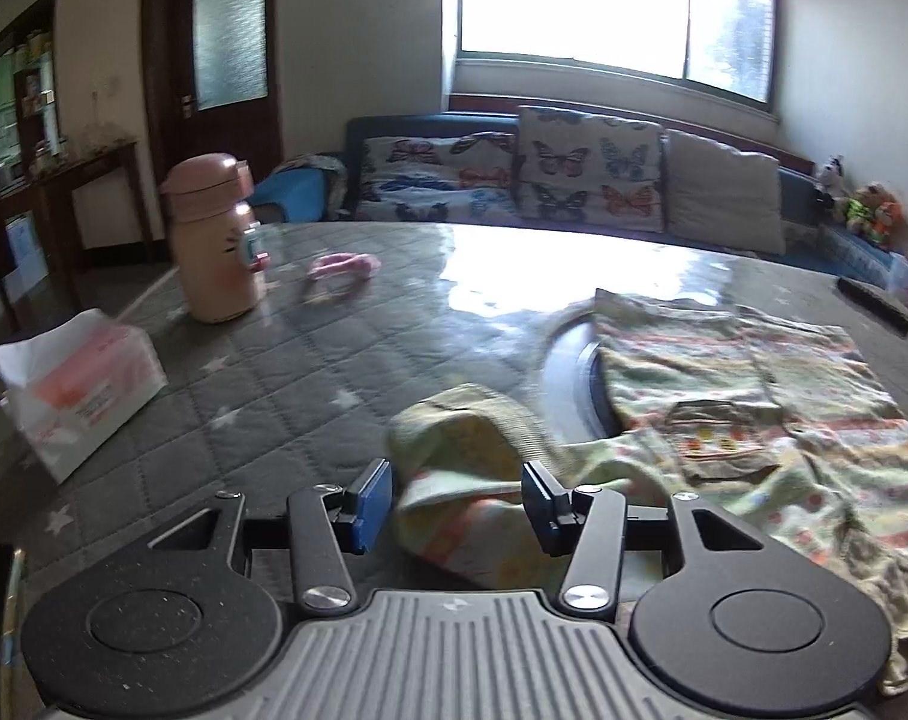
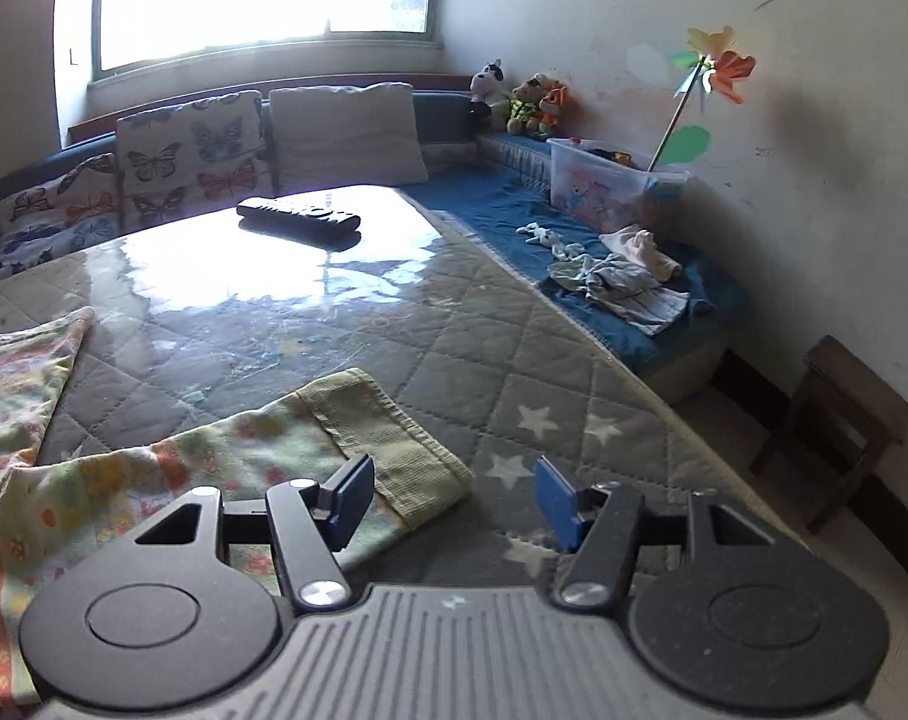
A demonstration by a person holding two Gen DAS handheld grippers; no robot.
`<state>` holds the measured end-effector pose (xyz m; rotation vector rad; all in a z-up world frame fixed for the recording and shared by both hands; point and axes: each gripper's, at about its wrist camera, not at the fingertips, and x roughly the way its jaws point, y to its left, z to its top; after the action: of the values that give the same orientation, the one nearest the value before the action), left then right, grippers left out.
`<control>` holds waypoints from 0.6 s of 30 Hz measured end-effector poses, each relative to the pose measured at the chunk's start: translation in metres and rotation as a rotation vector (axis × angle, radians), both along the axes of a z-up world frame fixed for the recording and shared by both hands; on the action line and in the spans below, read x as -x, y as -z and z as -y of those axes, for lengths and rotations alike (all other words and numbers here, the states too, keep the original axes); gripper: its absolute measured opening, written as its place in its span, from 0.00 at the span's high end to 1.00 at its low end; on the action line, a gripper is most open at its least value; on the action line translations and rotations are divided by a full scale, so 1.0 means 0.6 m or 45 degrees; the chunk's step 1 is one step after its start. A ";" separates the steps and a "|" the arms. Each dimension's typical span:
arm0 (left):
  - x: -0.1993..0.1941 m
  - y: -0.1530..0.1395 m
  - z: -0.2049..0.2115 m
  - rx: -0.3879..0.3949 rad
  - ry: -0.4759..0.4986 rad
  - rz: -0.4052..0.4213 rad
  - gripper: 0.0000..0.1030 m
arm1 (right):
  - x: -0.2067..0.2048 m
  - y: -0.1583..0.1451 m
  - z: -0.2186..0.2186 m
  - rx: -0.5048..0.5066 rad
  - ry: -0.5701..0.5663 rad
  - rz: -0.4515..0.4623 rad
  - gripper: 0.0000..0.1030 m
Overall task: Fold clothes
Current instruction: 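Lay the shirt flat on the table and open both grippers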
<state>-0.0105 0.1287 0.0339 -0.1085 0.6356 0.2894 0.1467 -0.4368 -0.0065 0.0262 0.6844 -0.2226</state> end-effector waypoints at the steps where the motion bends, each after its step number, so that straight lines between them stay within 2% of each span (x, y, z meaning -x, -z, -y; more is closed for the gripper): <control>1: -0.005 0.000 0.011 0.000 0.031 0.002 0.50 | 0.003 -0.001 -0.004 -0.009 -0.024 0.001 0.40; 10: -0.054 0.021 0.124 0.015 0.319 -0.023 0.52 | 0.001 0.017 -0.112 -0.104 -0.365 -0.069 0.38; 14: -0.059 0.039 0.165 0.010 0.421 -0.053 0.52 | 0.001 0.026 -0.137 -0.059 -0.402 -0.118 0.38; 18: -0.057 0.058 0.196 -0.007 0.501 -0.088 0.52 | 0.014 0.015 -0.169 -0.050 -0.500 -0.116 0.36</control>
<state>0.0235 0.0111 -0.0011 0.0334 0.7095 -0.0857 0.1386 -0.3357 -0.0155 -0.0809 0.7697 0.1679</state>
